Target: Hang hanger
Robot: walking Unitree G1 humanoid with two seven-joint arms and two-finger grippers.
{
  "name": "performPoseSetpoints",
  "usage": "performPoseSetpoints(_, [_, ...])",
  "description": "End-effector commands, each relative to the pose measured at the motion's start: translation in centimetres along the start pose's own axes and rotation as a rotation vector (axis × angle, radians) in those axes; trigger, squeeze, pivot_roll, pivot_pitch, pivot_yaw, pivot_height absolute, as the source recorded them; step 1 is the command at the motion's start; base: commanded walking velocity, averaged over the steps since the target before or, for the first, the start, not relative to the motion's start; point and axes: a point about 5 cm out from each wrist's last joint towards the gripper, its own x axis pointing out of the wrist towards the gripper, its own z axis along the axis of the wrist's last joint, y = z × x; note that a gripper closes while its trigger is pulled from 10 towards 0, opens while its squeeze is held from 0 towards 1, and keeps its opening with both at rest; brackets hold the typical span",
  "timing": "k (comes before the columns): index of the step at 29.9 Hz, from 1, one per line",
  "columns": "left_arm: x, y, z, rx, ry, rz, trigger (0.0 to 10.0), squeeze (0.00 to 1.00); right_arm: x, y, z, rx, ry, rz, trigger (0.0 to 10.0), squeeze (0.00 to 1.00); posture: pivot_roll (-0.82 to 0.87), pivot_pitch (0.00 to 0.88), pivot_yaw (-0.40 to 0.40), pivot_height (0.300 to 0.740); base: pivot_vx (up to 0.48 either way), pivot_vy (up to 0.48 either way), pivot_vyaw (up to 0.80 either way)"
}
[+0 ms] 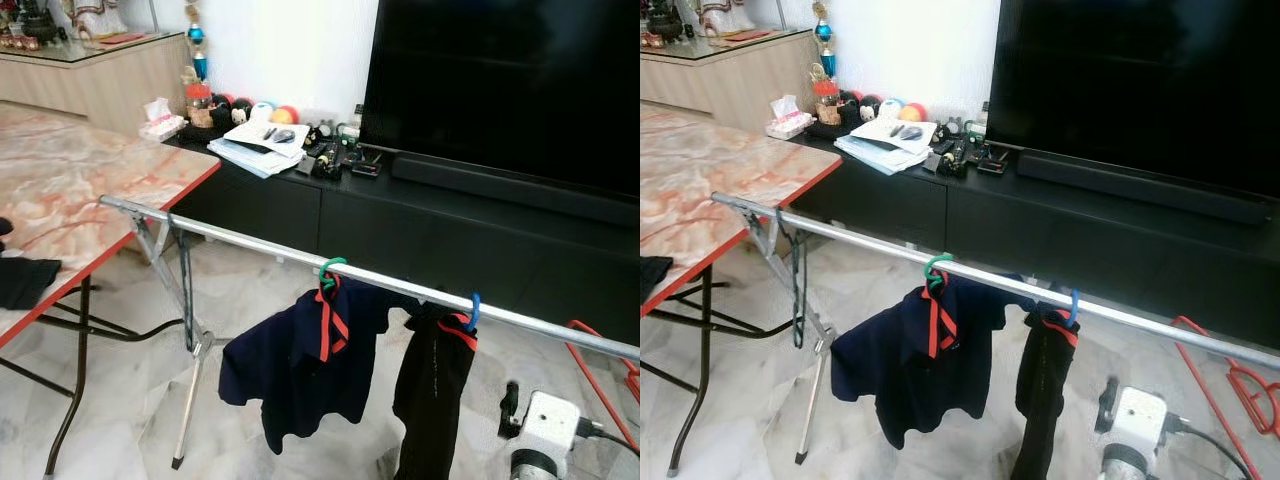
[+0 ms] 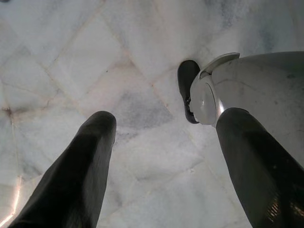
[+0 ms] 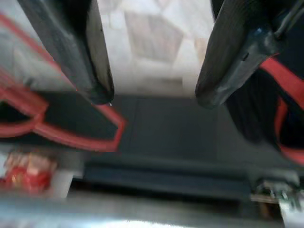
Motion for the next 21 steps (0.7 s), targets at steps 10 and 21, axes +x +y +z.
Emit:
performPoseSetpoints(10, [0.0,0.3,0.0,0.031,0.005,0.003,10.0,0.0,-2.2,0.9,4.2,0.024,-0.022,0.173,10.0,0.0,0.02,0.0,-0.019,0.74,0.0,0.0,0.0])
performPoseSetpoints(21, [0.0,0.4,0.3,0.029,0.0,0.007,10.0,0.0,-2.6,6.9,5.5,0.0,0.19,0.588,10.0,0.0,0.03,0.0,-0.017,0.74,0.0,0.0,0.0])
